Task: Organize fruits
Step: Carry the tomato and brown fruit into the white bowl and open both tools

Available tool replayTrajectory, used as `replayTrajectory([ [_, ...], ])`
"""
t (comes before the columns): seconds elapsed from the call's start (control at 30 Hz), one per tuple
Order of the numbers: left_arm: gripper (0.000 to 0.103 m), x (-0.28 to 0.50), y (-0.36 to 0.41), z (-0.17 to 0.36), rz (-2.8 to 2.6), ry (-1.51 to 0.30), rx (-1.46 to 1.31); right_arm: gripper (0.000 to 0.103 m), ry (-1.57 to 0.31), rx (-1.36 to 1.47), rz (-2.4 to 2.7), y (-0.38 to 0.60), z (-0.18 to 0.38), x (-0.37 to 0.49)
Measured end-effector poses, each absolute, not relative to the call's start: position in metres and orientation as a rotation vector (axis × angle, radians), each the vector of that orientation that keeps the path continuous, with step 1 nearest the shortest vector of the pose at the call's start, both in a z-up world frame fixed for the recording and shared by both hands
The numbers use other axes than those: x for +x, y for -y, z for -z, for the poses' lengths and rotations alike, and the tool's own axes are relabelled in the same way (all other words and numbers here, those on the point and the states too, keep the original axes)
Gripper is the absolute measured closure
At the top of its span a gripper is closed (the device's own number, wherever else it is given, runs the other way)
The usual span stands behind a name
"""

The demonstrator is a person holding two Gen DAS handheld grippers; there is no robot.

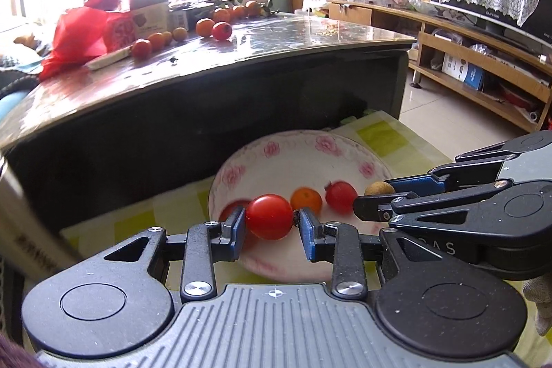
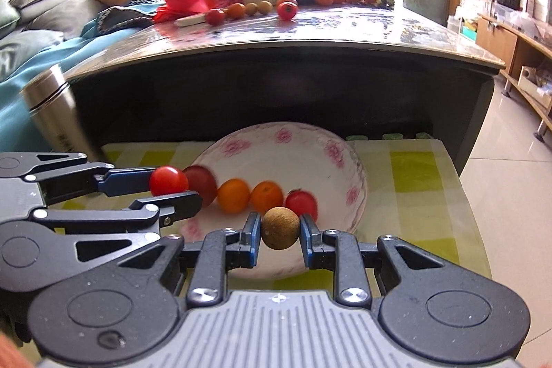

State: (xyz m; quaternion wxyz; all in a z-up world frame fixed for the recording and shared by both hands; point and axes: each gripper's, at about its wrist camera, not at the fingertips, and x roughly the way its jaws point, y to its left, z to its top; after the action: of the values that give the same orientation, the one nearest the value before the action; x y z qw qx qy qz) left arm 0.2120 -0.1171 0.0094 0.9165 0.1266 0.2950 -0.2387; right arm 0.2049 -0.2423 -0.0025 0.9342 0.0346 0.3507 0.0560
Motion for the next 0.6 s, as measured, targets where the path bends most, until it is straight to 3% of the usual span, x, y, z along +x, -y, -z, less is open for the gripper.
replayTrajectory([
  [0.6,0.062,0.258,0.138,0.01,0.498,-0.645,0.291,0.071,-0.723,0.103,-0.124,0.258,0.028,0.242],
])
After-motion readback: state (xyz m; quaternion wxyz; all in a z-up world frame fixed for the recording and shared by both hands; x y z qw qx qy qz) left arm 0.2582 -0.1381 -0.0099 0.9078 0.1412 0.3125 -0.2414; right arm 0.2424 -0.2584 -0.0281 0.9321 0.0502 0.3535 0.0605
